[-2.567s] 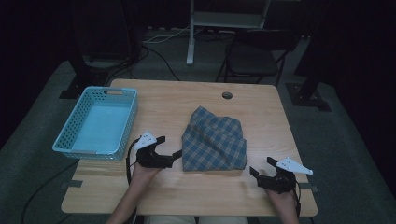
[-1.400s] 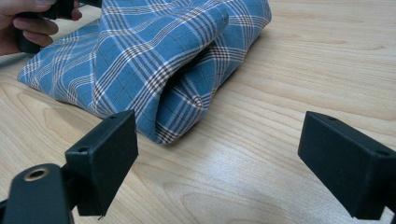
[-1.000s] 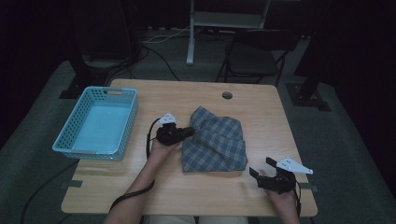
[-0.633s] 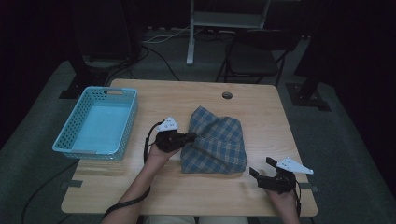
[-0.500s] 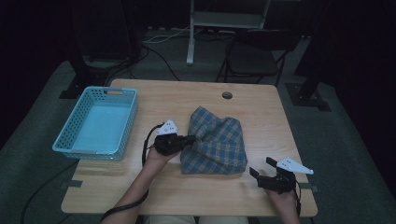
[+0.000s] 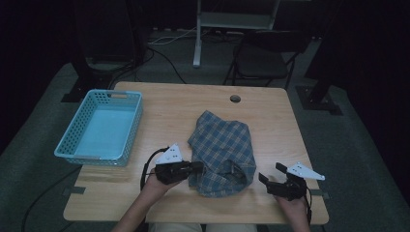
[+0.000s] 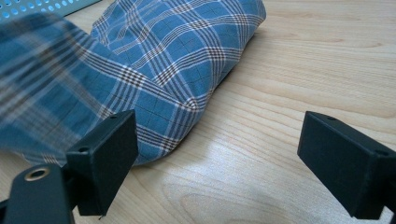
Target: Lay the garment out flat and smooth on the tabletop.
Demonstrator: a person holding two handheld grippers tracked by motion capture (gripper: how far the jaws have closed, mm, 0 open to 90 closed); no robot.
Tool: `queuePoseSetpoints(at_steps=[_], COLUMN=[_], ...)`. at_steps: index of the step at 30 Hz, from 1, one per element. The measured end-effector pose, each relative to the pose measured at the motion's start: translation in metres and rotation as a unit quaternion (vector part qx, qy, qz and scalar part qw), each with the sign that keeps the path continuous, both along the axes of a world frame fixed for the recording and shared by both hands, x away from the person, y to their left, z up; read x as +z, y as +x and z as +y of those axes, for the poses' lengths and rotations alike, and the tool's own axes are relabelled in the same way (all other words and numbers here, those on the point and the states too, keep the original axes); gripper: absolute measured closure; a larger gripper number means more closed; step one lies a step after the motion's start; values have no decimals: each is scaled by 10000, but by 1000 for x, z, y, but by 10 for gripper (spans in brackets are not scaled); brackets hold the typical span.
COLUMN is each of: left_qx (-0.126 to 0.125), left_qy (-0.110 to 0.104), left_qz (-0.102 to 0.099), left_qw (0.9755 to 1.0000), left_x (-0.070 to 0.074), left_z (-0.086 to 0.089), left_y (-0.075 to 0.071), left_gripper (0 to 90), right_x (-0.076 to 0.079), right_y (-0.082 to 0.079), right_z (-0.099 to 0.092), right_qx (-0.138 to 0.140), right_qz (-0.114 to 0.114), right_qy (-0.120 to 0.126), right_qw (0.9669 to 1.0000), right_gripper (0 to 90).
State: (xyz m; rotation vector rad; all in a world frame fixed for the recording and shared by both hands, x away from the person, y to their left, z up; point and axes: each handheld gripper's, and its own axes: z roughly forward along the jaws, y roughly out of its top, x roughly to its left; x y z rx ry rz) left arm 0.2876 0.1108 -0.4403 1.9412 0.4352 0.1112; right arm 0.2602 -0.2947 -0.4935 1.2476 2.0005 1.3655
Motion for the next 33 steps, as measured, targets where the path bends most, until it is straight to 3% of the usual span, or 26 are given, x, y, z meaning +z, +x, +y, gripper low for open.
queuePoseSetpoints(at_steps=[3,4,8,12,14,15,16,18,20,21,24,27,29,31,33], left_qx=[-240,-425,-416,-639,-788,-930,-930,-1130,-1179,-1141,-1042,-944,-909,-857,-553], left_qy=[-39,-92,-107,56,164,240,240,317,488,555,551,373,-18,-114,-209], left_qz=[37,93,172,281,377,526,526,805,860,829,880,904,847,868,784], left_qw=[9997,9990,9989,9975,9960,9940,9940,9898,9881,9884,9891,9907,9923,9925,9952], left_x=[2,3,1,-8,-13,-18,-18,-23,-29,-34,-37,-36,-32,-31,-29], left_z=[2,4,5,3,1,0,0,0,-1,-1,2,10,23,28,41], left_y=[-7,-15,-27,-42,-47,-50,-50,-50,-52,-52,-51,-47,-42,-40,-35], left_gripper=[872,872,855,854,851,833,811,805,743,622,472,398,383,362,363], right_x=[0,0,0,0,0,0,0,0,1,1,1,2,2,3,3], right_y=[0,0,0,1,1,1,1,2,2,3,5,7,8,9,10], right_z=[0,0,-1,-1,-2,-2,-2,-1,-2,-2,-3,-2,-1,1,2], right_qx=[-13,-12,-29,-37,-33,-44,-44,-52,-45,-42,-27,-1,-23,-32,-25], right_qz=[3,0,10,36,38,44,44,66,98,137,213,317,348,362,362], right_qy=[4,11,29,61,64,68,68,57,63,87,102,49,5,-85,-131], right_qw=[10000,10000,10000,10000,10000,10000,10000,9999,9999,9999,9997,9995,9994,9993,9993], right_gripper=[118,118,118,118,118,118,118,118,118,118,117,117,117,117,117])
